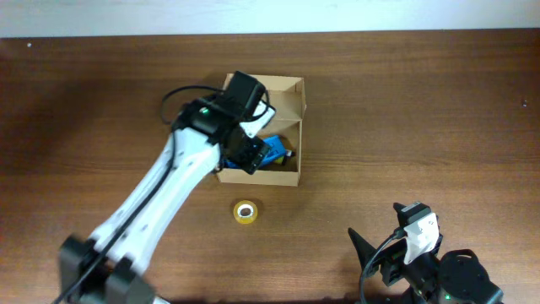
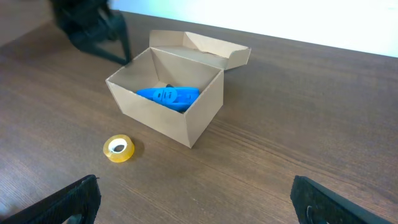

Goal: Pack container
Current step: 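Move the left gripper to the tape roll and grasp it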

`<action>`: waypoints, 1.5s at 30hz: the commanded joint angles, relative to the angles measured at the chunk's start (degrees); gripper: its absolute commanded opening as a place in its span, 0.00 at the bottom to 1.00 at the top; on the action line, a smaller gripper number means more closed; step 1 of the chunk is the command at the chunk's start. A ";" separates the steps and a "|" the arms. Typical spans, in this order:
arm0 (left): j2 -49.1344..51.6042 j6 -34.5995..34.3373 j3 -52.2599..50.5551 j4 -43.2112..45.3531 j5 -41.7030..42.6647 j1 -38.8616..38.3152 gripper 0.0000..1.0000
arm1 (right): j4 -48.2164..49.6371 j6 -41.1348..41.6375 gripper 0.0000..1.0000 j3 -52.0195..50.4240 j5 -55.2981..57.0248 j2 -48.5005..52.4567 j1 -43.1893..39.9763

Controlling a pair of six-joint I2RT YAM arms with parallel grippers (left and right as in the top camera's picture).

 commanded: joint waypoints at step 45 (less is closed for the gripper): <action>-7.10 -98.68 -33.99 6.67 0.50 -10.23 1.00 | 0.13 0.24 0.99 -0.20 0.74 -0.22 -0.33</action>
